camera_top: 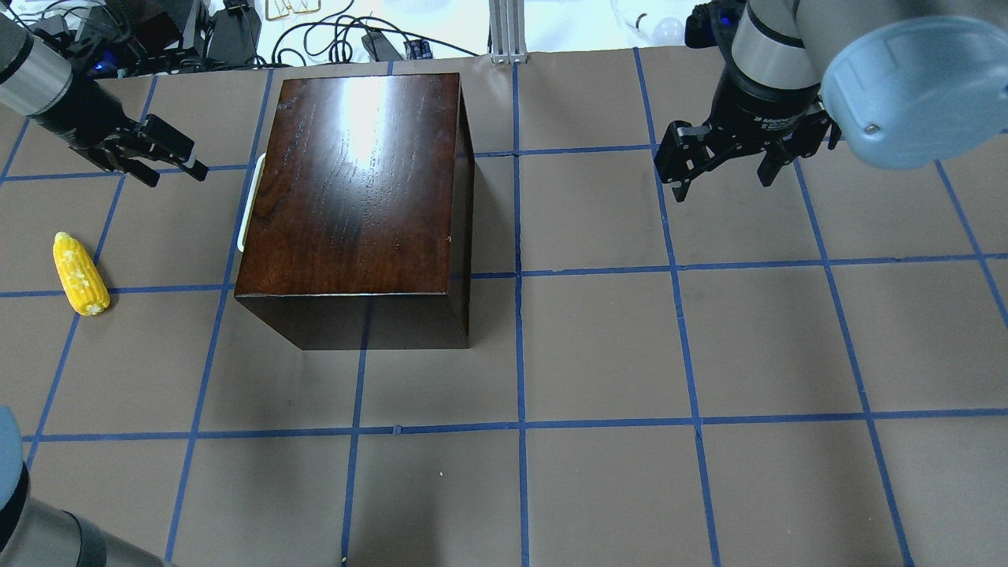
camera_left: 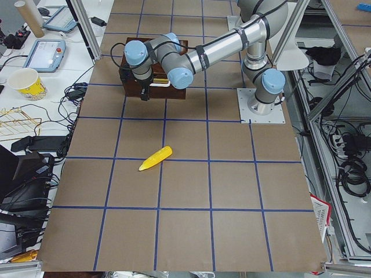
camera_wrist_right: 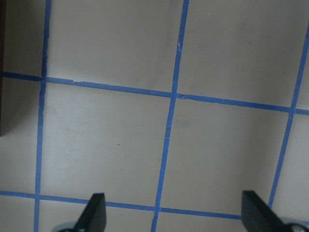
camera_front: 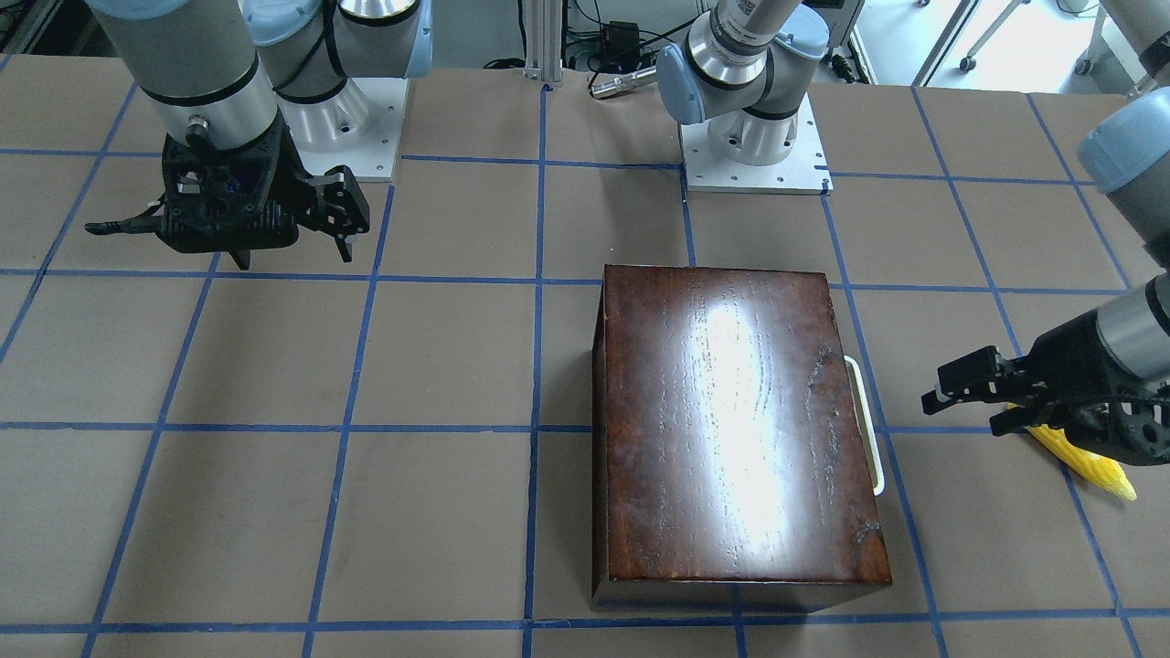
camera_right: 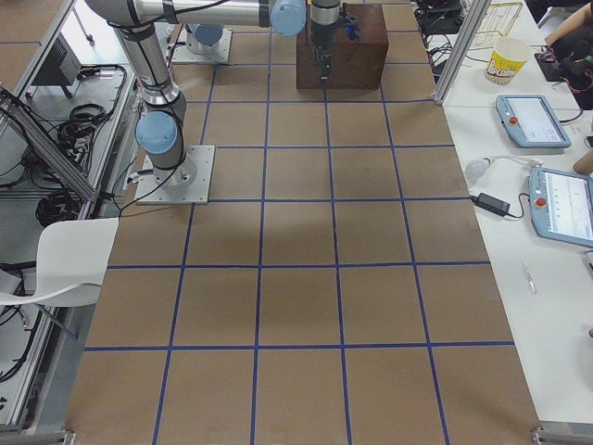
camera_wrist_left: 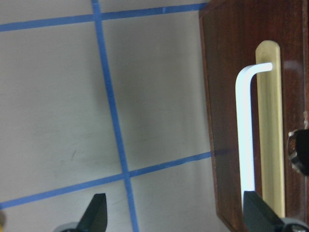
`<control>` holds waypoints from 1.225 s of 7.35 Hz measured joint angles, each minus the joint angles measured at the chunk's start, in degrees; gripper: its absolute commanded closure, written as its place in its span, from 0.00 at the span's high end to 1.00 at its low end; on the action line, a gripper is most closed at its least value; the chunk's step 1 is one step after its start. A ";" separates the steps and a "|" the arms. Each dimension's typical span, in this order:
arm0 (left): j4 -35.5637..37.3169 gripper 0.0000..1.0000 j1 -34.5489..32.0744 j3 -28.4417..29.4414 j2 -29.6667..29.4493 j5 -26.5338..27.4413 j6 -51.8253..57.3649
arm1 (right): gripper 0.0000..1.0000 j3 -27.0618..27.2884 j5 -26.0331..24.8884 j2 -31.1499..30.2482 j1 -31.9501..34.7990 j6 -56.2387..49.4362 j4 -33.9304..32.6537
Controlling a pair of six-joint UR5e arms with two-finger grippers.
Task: Open drawer and put corn inside
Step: 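Move the left gripper down beside the cabinet toward the white drawer handle, then close the left gripper on the white drawer handle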
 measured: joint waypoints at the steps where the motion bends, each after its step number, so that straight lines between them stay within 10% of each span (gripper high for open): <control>1: 0.04 1.00 -0.05 -0.13 -0.86 -0.97 0.11 | 1.00 0.01 0.00 0.00 -0.01 0.00 0.00; 9: -0.04 1.00 -1.19 -0.56 -5.62 -6.52 0.70 | 1.00 0.00 0.00 0.00 0.02 0.01 0.00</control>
